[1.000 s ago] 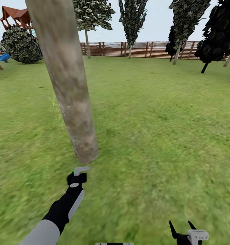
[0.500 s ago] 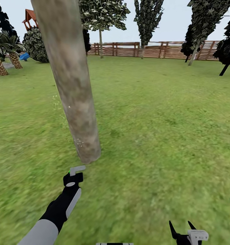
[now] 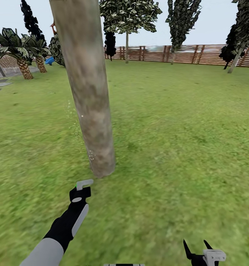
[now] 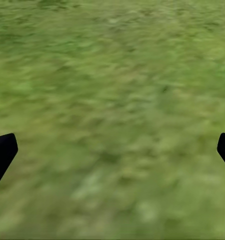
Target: In the garden, pick up the pesticide atomizer on the floor and spray pesticide onto both trees until each tree trunk is fully covered.
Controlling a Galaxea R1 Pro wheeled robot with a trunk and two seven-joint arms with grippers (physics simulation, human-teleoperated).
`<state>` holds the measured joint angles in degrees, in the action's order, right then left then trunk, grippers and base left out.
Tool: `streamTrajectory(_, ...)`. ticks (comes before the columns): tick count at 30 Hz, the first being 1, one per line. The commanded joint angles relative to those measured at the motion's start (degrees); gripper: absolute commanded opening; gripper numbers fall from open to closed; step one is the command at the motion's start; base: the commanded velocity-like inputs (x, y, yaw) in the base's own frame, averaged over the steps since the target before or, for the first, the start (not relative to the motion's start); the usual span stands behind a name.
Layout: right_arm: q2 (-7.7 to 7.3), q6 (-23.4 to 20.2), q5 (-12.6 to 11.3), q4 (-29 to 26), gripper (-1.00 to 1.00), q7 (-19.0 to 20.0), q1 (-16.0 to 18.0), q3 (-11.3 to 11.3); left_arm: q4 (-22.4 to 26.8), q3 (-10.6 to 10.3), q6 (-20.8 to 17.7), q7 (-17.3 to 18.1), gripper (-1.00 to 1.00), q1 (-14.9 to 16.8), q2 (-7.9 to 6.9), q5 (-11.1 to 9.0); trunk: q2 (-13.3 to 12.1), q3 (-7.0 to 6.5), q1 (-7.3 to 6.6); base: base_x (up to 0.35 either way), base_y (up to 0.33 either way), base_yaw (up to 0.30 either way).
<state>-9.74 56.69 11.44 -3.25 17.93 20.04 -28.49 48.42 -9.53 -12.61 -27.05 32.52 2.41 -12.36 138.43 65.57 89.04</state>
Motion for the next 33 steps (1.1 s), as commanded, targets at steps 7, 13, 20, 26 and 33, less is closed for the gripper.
streamTrajectory(7, 0.01, 0.0, 0.0, 0.0, 1.00, 0.0, 0.0, 0.0, 0.0, -0.4, -1.8, 1.0, -1.00, 2.6, 2.05, 0.3, 0.0, 0.00, 0.00, 0.000, -0.002, 0.012)
streamTrajectory(13, -0.02, 0.0, 0.0, 0.0, 1.00, 0.0, 0.0, 0.0, 2.4, -6.1, -10.8, 1.0, -1.00, 8.6, 4.32, -0.2, 0.0, 0.00, 0.00, 0.000, 0.000, 0.000)
streamTrajectory(20, -0.10, 0.0, 0.0, 0.0, 1.00, 0.0, 0.0, 0.0, 13.2, -1.8, -21.7, 8.3, -1.00, 10.1, -0.36, -0.4, 0.0, 0.00, 0.00, 0.000, 0.000, 0.000)
streamTrajectory(26, -0.10, 0.0, 0.0, 0.0, 1.00, 0.0, 0.0, -0.1, 14.9, -5.6, -24.2, 8.7, -1.00, 10.1, 4.37, 0.0, 0.0, 0.00, 0.00, 0.000, 0.000, 0.000)
streamTrajectory(33, -0.10, 0.0, 0.0, 0.0, 1.00, 0.0, 0.0, -0.1, 21.3, -0.6, -30.1, 8.9, -1.00, 11.2, -3.04, -0.5, 0.0, 0.00, 0.00, 0.000, 0.000, 0.000)
